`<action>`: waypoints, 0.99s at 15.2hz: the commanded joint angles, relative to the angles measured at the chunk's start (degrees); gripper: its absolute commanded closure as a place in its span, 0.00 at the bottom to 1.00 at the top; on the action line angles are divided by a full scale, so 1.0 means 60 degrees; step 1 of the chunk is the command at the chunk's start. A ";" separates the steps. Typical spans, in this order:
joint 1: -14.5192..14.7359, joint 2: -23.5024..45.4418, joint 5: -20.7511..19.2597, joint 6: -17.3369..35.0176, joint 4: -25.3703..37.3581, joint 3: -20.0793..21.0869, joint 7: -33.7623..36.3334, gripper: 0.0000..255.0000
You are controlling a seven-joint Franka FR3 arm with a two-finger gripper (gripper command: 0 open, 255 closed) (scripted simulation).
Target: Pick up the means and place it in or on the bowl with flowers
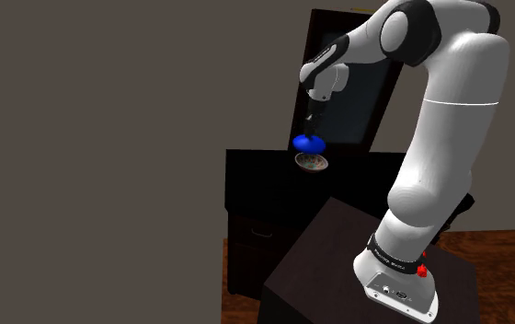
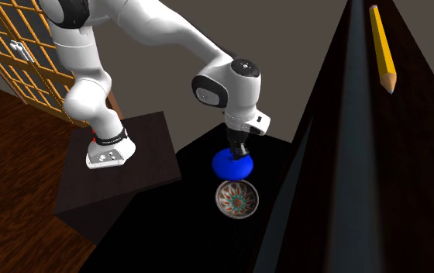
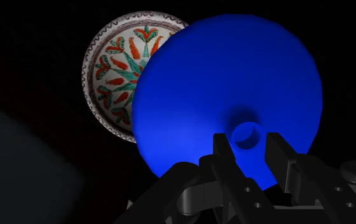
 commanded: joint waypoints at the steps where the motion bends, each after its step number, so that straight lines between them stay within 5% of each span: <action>1: -0.0290 0.0367 0.0169 -0.0332 0.0623 -0.0105 -0.0441 1.00; 5: -0.0957 0.1178 0.0512 -0.1084 0.2024 -0.0267 -0.1244 1.00; 15: -0.1085 0.1826 0.0941 -0.0052 0.1558 -0.0078 -0.1559 1.00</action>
